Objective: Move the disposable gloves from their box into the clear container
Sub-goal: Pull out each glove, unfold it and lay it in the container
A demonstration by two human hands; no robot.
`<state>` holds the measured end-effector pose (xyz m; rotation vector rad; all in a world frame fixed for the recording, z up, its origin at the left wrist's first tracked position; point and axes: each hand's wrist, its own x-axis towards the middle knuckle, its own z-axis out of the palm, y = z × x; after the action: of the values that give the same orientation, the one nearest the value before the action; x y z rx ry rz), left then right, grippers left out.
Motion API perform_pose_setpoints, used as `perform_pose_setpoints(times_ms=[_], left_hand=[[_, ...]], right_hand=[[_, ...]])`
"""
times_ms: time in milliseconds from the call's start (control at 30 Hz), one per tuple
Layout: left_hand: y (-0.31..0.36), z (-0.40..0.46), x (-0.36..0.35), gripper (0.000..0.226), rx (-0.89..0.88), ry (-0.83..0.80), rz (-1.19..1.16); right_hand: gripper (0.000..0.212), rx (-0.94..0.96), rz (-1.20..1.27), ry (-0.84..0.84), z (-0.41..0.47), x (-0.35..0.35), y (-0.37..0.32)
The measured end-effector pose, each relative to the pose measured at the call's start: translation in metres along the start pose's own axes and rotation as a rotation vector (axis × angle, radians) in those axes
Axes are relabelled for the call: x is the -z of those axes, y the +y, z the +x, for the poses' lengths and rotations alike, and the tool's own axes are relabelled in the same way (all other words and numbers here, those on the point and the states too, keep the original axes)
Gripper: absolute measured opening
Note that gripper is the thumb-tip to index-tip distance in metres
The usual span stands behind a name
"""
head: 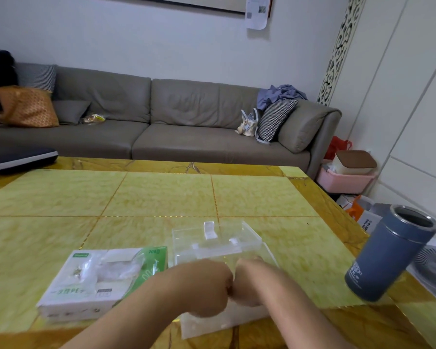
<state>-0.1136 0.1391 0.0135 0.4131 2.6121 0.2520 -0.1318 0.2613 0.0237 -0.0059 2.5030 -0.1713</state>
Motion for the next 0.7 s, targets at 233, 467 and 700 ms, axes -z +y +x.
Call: perform_pose_setpoints(times_ms=[233, 467, 700], left_hand=[[-0.019, -0.013, -0.002, 0.041, 0.042, 0.038, 0.081], [-0.036, -0.048, -0.002, 0.031, -0.144, 0.490, -0.088], [-0.126, -0.100, -0.009, 0.015, 0.077, 1.051, -0.322]], right_hand=[[0.025, 0.017, -0.096, 0.108, -0.005, -0.009, -0.010], [0.016, 0.165, -0.071, 0.415, -0.032, -0.007, -0.025], [0.033, 0.288, 0.142, 0.593, -0.029, -0.005, -0.038]])
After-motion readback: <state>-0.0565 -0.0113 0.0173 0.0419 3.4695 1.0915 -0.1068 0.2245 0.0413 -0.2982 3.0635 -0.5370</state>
